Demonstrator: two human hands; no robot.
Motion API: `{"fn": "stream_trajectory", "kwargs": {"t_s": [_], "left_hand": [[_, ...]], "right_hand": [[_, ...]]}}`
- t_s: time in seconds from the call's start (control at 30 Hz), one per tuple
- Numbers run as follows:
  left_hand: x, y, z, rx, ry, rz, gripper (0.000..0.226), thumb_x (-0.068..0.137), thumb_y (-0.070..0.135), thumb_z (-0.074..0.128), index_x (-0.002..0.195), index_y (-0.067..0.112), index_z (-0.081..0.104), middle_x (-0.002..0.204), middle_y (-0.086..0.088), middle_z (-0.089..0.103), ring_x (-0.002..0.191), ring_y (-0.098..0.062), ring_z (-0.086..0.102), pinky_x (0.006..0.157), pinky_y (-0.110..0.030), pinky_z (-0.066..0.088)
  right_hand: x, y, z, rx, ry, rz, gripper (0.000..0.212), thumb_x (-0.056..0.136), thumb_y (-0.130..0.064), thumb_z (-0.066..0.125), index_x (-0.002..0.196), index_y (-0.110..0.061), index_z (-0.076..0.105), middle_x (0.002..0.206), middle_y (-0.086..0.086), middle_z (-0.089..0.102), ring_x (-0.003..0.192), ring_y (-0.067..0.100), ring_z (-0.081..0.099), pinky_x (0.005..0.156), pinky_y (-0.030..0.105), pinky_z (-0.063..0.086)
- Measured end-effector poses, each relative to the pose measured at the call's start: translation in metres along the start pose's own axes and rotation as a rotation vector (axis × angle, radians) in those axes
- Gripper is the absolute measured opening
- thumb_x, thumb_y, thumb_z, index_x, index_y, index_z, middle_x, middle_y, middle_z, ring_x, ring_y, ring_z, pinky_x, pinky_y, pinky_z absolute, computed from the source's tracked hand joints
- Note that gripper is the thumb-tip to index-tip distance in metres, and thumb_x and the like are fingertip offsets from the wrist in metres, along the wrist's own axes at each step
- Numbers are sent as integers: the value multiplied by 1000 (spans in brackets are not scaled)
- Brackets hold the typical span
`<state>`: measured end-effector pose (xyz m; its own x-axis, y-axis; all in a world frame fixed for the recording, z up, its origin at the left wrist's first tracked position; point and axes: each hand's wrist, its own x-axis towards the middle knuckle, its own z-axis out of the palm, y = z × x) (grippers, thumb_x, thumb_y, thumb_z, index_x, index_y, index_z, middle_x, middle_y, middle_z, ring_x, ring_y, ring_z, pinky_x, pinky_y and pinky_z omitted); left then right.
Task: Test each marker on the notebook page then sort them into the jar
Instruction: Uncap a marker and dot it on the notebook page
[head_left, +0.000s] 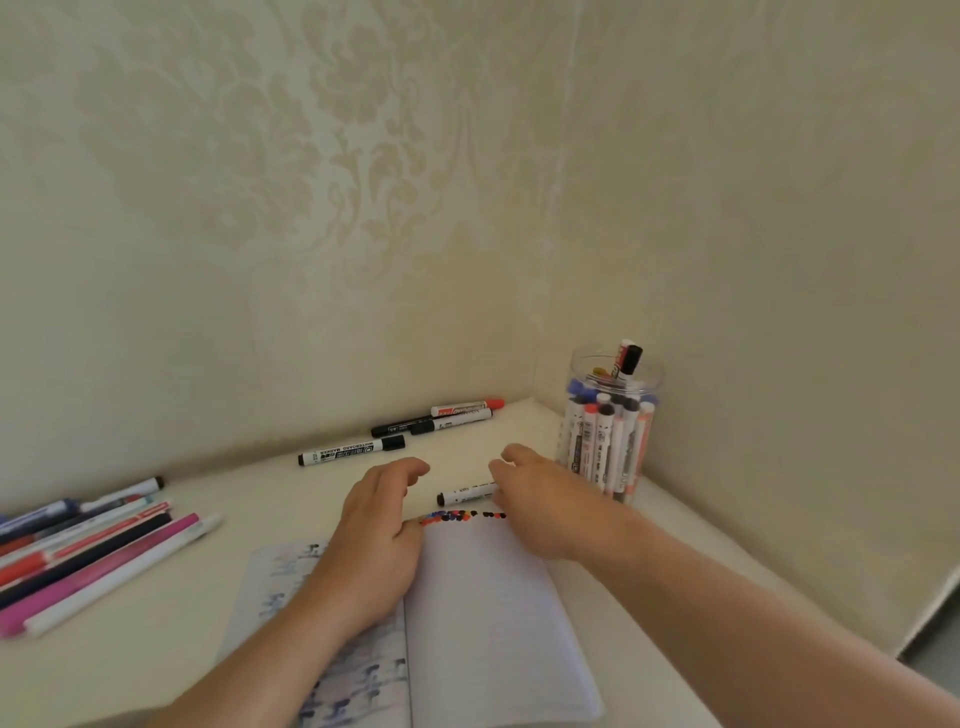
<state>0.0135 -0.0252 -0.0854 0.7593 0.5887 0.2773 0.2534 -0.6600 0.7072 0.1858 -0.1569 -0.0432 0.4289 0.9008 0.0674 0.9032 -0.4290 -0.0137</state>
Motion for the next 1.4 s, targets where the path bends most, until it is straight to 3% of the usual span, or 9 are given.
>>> {"fn": "stream_trajectory", "kwargs": {"t_s": [0.3,0.43,0.53,0.6,0.67,0.87,1.03,1.17,1.4], "left_hand": [[3,-5,1,-75,115,39,56,96,12,57,145,36,42,138,15,43,133,-12,40,114,-43,39],[0,-1,0,-116,145,78,55,100,31,60,148,44,37,131,19,51,128,-1,45,108,-33,41],[-2,3,-2,-221,180,57,63,96,29,67,143,48,29,118,22,61,116,0,54,93,-24,44],[-3,3,-3,-199,141,70,53,96,39,64,140,49,36,117,23,61,116,0,54,91,-25,46],[-5,3,-4,-99,94,147,38,94,53,53,130,46,50,118,26,59,117,-1,54,94,-26,47],[-11,4,-1,97,24,350,40,97,68,44,123,38,48,109,24,56,103,-3,55,86,-25,46],[-11,6,3,110,39,342,35,89,70,47,105,40,40,94,21,54,88,-4,56,72,-17,42],[-14,7,8,196,56,392,27,99,53,37,101,27,41,88,12,52,79,-8,45,65,-28,38],[-12,9,1,249,-29,378,27,101,56,36,119,39,47,63,18,50,60,-7,50,53,-27,35]], "right_hand": [[18,-6,8,57,170,-143,11,107,-34,51,113,-28,58,105,-7,62,107,20,41,87,43,38],[6,-15,12,212,322,-276,13,108,-27,48,121,-25,52,106,-6,56,91,17,52,78,35,42],[-6,-25,11,826,383,-100,10,106,-30,55,97,-32,53,81,-12,53,72,6,48,67,23,42],[-6,-28,3,1347,392,46,26,107,-36,54,82,-30,56,76,-8,54,74,10,51,74,30,49],[-5,-25,-1,1535,359,89,33,105,-45,53,82,-24,65,79,-6,51,79,13,50,81,35,50],[-7,-29,18,1589,123,-109,22,94,-18,71,94,3,66,72,15,58,63,21,47,57,27,40],[-7,-29,24,1603,82,-118,28,83,-18,86,74,-15,60,69,12,63,60,17,54,53,26,43],[-9,-32,20,1728,74,-96,30,95,-36,67,78,-13,59,67,14,53,52,17,41,45,25,27],[-9,-33,18,1745,21,0,20,104,-7,58,86,-14,51,60,8,51,43,12,40,39,20,23]]}}
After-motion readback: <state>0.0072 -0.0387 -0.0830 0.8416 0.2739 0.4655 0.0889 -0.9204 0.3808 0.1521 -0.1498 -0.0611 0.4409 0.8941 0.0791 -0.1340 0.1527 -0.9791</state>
